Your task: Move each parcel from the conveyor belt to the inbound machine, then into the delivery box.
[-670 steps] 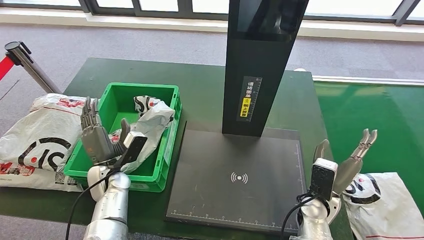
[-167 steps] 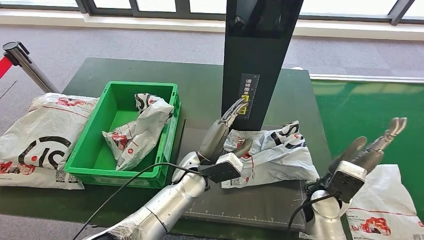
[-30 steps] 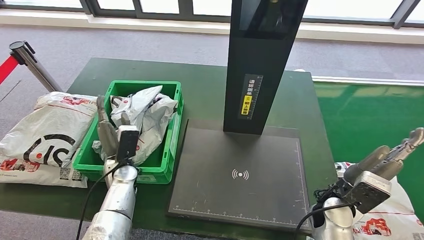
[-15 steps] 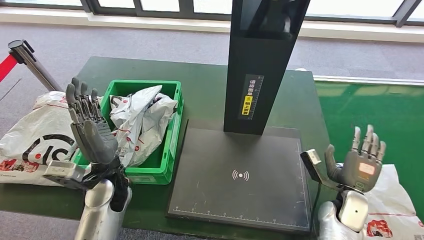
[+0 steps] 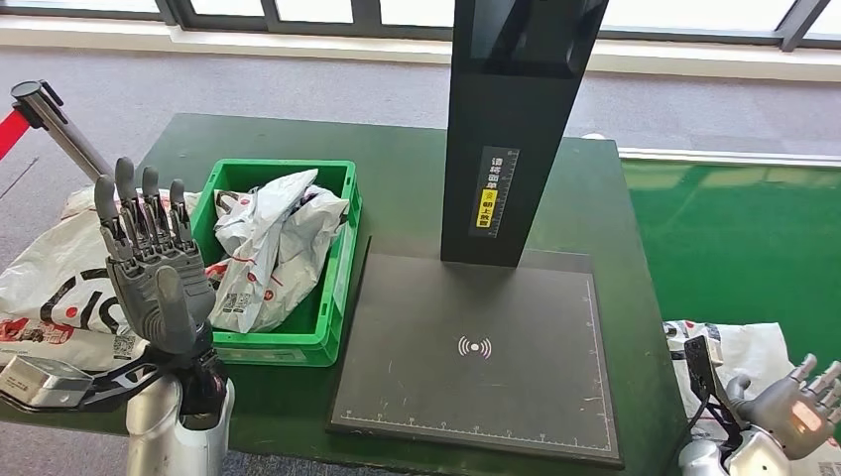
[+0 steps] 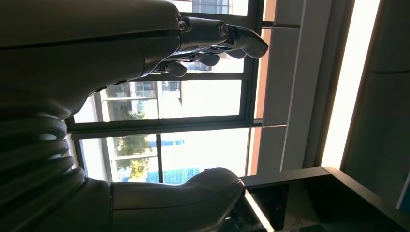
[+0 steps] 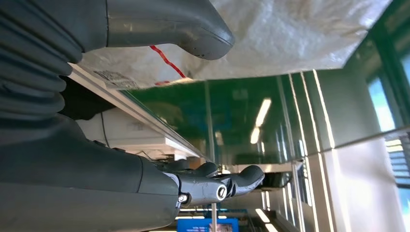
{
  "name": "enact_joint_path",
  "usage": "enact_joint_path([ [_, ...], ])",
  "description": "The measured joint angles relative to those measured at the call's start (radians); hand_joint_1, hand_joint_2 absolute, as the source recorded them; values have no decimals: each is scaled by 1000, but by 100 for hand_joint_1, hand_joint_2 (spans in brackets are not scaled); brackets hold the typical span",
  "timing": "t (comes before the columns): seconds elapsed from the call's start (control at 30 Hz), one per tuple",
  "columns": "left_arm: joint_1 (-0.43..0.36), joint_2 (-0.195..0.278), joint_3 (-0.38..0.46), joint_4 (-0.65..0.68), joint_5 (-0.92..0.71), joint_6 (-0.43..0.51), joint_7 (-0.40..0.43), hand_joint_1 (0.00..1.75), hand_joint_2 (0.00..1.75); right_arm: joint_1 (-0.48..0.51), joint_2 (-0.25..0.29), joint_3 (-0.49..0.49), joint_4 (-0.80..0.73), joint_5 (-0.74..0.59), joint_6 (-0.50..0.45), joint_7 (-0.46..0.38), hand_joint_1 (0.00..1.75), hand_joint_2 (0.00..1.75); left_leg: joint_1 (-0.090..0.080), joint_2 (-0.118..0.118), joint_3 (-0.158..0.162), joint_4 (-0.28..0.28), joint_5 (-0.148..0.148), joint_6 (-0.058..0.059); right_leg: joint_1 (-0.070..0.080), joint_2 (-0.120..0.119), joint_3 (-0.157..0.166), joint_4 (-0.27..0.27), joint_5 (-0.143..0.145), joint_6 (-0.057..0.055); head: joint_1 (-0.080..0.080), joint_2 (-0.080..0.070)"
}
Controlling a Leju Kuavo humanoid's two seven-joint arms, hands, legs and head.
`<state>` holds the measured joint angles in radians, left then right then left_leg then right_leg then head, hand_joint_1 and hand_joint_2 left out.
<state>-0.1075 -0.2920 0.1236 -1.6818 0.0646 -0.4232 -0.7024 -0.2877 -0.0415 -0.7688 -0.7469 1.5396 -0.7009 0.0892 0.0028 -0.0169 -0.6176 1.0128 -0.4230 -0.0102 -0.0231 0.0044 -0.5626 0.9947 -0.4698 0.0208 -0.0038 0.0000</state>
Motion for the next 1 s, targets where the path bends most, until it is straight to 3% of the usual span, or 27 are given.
enact_joint_path([
  [0.3, 1, -1, 19, 22, -10, -34, 1, 0, 175, -59, -58, -74, 221, -6, -1, 64, 0, 175, 0, 1, 0, 0, 0, 0, 0, 1, 0, 0, 0, 0, 0, 0],
  [0.57, 1, -1, 22, 29, -10, -34, 1, 0, 175, -76, -78, -78, 279, -6, 1, 65, 0, 175, 0, 2, 0, 0, 0, 0, 0, 2, 0, 0, 0, 0, 0, 0],
  [0.67, 1, -1, 22, 31, -10, -34, 1, 0, 175, -87, -87, -85, 303, -10, 54, 94, 0, 175, 0, 2, 1, 0, 0, 0, 0, 2, 0, 0, 0, 0, 0, 0],
  [0.8, 0, -1, 22, 38, -16, -34, 1, 0, 175, -114, -103, -99, 343, 11, 242, 186, 175, 175, 2, 5, 4, 0, -1, 0, 2, 3, 2, -2, 0, 0, 0, 0],
  [0.9, 0, -1, 23, 43, -25, -34, 1, 0, 175, -139, -112, -117, 365, 16, 341, 213, 175, 175, 5, 8, 8, 0, -4, 0, 5, 5, 8, -6, 0, 0, 0, 0],
  [1.0, 0, -1, 23, 44, -30, -33, 1, 0, 175, -155, -117, -134, 376, 8, 353, 201, 175, 175, 6, 8, 9, 1, -4, 0, 6, 5, 10, -7, 0, 0, 0, 0],
])
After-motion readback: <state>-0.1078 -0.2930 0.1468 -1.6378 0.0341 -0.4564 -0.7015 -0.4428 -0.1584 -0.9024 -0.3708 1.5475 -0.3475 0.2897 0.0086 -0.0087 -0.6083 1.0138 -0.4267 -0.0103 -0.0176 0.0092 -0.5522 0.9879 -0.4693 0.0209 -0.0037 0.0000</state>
